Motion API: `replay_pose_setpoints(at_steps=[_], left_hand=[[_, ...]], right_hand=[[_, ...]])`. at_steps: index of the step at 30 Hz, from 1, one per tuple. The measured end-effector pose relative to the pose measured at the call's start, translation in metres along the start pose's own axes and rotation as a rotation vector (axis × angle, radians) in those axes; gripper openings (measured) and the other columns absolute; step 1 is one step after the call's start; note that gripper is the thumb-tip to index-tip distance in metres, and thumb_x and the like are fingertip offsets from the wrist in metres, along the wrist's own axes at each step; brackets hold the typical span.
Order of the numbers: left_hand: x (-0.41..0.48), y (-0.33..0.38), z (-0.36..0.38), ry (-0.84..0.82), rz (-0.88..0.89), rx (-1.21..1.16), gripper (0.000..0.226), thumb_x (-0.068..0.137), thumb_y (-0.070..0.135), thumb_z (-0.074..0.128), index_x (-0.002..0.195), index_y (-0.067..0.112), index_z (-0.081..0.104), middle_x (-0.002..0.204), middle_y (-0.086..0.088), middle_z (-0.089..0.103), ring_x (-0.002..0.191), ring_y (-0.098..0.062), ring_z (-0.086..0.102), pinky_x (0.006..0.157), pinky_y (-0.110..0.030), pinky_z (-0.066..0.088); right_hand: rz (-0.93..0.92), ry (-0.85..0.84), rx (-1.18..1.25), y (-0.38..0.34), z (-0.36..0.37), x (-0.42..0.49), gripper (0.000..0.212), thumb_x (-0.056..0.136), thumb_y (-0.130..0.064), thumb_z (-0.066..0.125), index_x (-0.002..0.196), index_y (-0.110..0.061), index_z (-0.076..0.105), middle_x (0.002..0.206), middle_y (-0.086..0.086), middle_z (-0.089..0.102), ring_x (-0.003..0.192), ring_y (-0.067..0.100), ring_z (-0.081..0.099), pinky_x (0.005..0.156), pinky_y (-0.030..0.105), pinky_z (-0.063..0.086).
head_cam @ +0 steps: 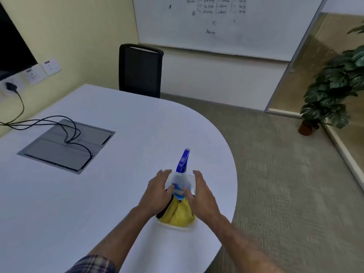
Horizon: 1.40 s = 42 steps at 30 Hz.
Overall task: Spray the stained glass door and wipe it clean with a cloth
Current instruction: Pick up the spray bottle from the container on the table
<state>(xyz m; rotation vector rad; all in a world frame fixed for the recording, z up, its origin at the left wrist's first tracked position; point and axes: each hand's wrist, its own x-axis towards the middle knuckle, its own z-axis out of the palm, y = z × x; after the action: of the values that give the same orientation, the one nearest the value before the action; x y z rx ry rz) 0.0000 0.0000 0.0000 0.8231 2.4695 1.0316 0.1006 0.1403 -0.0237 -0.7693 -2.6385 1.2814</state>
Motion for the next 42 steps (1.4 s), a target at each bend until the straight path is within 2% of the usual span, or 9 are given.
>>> replay_pose_setpoints(at_steps=[3, 7, 11, 20, 24, 28, 32, 37, 42], left_hand=[[0.016, -0.012, 0.011, -0.039, 0.004, -0.16, 0.044, 0.107, 0.009, 0.046, 0.148, 0.022, 0.05, 0.142, 0.002, 0.062, 0.126, -0.017, 0.063, 0.097, -0.015, 0.05], [0.025, -0.018, 0.027, -0.027, -0.004, -0.258, 0.048, 0.11, 0.008, 0.044, 0.156, 0.021, 0.044, 0.143, 0.005, 0.061, 0.114, -0.01, 0.065, 0.089, -0.004, 0.049], [0.032, -0.026, 0.032, -0.038, -0.029, -0.311, 0.048, 0.111, 0.014, 0.044, 0.158, 0.02, 0.041, 0.146, -0.002, 0.063, 0.123, -0.021, 0.067, 0.103, -0.028, 0.056], [0.032, -0.031, 0.027, -0.041, 0.017, -0.347, 0.049, 0.11, 0.009, 0.042, 0.158, 0.018, 0.041, 0.149, 0.0, 0.06, 0.133, -0.018, 0.062, 0.111, -0.028, 0.053], [0.028, -0.014, 0.009, -0.034, 0.098, -0.44, 0.049, 0.109, 0.027, 0.043, 0.157, 0.021, 0.044, 0.153, 0.003, 0.057, 0.133, -0.001, 0.059, 0.098, -0.007, 0.05], [0.021, 0.024, -0.011, -0.005, 0.196, -0.596, 0.053, 0.099, 0.052, 0.043, 0.148, 0.033, 0.05, 0.147, 0.011, 0.061, 0.128, 0.013, 0.056, 0.09, -0.004, 0.05], [0.009, 0.073, -0.019, -0.04, 0.284, -0.627, 0.037, 0.102, 0.053, 0.039, 0.139, 0.053, 0.046, 0.131, 0.048, 0.058, 0.127, 0.019, 0.054, 0.088, -0.002, 0.049], [-0.026, 0.139, -0.007, -0.164, 0.411, -0.675, 0.042, 0.108, 0.038, 0.037, 0.144, 0.059, 0.045, 0.143, 0.038, 0.057, 0.136, 0.007, 0.056, 0.096, -0.008, 0.05], [-0.082, 0.215, 0.028, -0.3, 0.57, -0.678, 0.051, 0.107, 0.055, 0.037, 0.156, 0.042, 0.042, 0.155, 0.028, 0.051, 0.145, 0.004, 0.047, 0.108, -0.007, 0.041]], right_hand=[[0.047, -0.015, 0.15, 0.008, 0.019, 0.025, 0.045, 0.103, -0.032, 0.061, 0.143, -0.033, 0.042, 0.126, -0.013, 0.054, 0.126, 0.018, 0.06, 0.094, 0.024, 0.047], [0.064, -0.005, 0.287, 0.013, 0.036, 0.047, 0.025, 0.097, -0.024, 0.067, 0.117, -0.039, 0.062, 0.1, -0.012, 0.071, 0.1, 0.017, 0.071, 0.092, 0.046, 0.06], [0.09, 0.029, 0.37, 0.018, 0.042, 0.057, 0.021, 0.083, -0.054, 0.066, 0.102, -0.062, 0.065, 0.098, -0.022, 0.074, 0.094, 0.0, 0.071, 0.077, 0.021, 0.059], [0.068, 0.066, 0.392, 0.017, 0.041, 0.055, 0.077, 0.051, -0.1, 0.057, 0.099, -0.041, 0.058, 0.091, -0.027, 0.068, 0.089, -0.004, 0.067, 0.086, 0.015, 0.054], [0.021, 0.07, 0.374, -0.019, 0.008, 0.04, 0.035, 0.081, -0.059, 0.066, 0.114, -0.065, 0.055, 0.107, -0.038, 0.068, 0.105, -0.011, 0.065, 0.083, 0.014, 0.055], [-0.026, 0.105, 0.417, -0.048, -0.03, 0.02, 0.042, 0.096, -0.033, 0.07, 0.131, -0.048, 0.052, 0.119, -0.031, 0.067, 0.111, -0.016, 0.059, 0.084, 0.009, 0.051], [-0.092, 0.221, 0.458, -0.07, -0.07, -0.008, 0.037, 0.098, -0.031, 0.066, 0.132, -0.04, 0.054, 0.121, -0.021, 0.069, 0.115, -0.002, 0.064, 0.086, 0.014, 0.055], [-0.169, 0.397, 0.515, -0.079, -0.121, -0.065, 0.035, 0.101, -0.029, 0.064, 0.134, -0.035, 0.055, 0.122, -0.009, 0.069, 0.118, 0.015, 0.066, 0.101, 0.04, 0.055], [-0.18, 0.577, 0.488, -0.061, -0.179, -0.149, 0.03, 0.104, -0.033, 0.059, 0.132, -0.033, 0.052, 0.117, -0.012, 0.067, 0.114, 0.012, 0.066, 0.097, 0.031, 0.052]])
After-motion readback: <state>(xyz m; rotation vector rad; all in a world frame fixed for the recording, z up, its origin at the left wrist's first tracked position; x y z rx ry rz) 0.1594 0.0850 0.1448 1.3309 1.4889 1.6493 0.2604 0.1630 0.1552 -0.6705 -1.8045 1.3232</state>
